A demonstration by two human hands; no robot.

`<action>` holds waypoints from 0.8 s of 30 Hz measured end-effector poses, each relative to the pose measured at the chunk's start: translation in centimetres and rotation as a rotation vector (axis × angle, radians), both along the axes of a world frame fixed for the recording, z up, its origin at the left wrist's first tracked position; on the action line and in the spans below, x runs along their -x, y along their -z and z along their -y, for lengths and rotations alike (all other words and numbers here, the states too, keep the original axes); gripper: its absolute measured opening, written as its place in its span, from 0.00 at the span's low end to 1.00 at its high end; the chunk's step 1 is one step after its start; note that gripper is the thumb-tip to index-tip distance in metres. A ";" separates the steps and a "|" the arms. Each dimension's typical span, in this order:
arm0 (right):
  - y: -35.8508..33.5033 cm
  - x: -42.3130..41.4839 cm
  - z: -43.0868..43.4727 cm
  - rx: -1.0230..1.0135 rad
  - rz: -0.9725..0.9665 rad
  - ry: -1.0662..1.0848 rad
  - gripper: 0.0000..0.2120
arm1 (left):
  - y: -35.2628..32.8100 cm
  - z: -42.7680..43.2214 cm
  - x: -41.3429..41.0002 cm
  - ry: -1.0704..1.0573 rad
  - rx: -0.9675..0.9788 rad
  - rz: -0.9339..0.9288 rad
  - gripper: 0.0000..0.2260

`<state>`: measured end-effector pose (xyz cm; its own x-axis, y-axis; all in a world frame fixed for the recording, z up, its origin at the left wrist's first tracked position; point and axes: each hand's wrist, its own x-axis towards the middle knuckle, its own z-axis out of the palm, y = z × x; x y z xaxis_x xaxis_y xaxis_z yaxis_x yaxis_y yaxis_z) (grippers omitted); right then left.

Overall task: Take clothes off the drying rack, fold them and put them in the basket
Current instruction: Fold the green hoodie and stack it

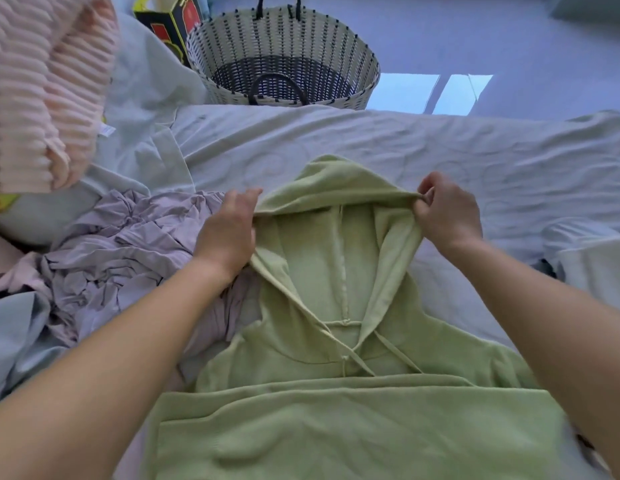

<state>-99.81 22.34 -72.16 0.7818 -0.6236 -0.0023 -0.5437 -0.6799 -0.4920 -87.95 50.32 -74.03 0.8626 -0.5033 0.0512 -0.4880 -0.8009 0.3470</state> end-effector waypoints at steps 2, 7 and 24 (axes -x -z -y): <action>0.6 0.9 0.4 0.087 -0.069 -0.074 0.03 | 0.2 -1.2 0.0 0.028 -0.109 0.006 0.23; 0.7 2.0 0.8 0.058 -0.141 -0.162 0.08 | -0.5 -1.5 0.1 0.173 -0.179 0.084 0.23; 1.7 -1.9 -2.2 -0.278 -0.114 0.082 0.18 | 1.2 2.9 -1.9 -0.084 -0.092 -0.202 0.25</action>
<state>-97.88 24.55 -73.88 0.7139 -0.6476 -0.2664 -0.6535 -0.4795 -0.5856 -86.06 47.42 -75.26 0.8899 -0.4236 -0.1695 -0.3461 -0.8688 0.3540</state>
